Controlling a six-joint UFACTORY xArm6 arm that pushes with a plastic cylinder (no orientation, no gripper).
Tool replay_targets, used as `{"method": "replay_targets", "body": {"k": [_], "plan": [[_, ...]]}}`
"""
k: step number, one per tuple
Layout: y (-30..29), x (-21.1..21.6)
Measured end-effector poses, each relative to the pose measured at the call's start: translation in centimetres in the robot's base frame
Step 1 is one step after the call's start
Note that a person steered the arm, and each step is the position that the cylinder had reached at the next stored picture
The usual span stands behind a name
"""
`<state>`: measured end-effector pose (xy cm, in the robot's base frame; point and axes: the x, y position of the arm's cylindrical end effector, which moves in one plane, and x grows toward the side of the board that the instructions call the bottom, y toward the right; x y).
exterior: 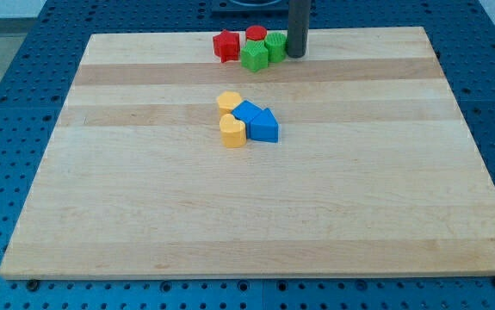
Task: Place the green circle to the right side of the green star
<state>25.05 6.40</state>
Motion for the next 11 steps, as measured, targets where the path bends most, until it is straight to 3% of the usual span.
{"method": "replay_targets", "body": {"k": [5,8,9,11], "plan": [[1.1,-0.5],[-0.6,-5.7],[-1.8,-5.0],[-0.3,1.5]]}}
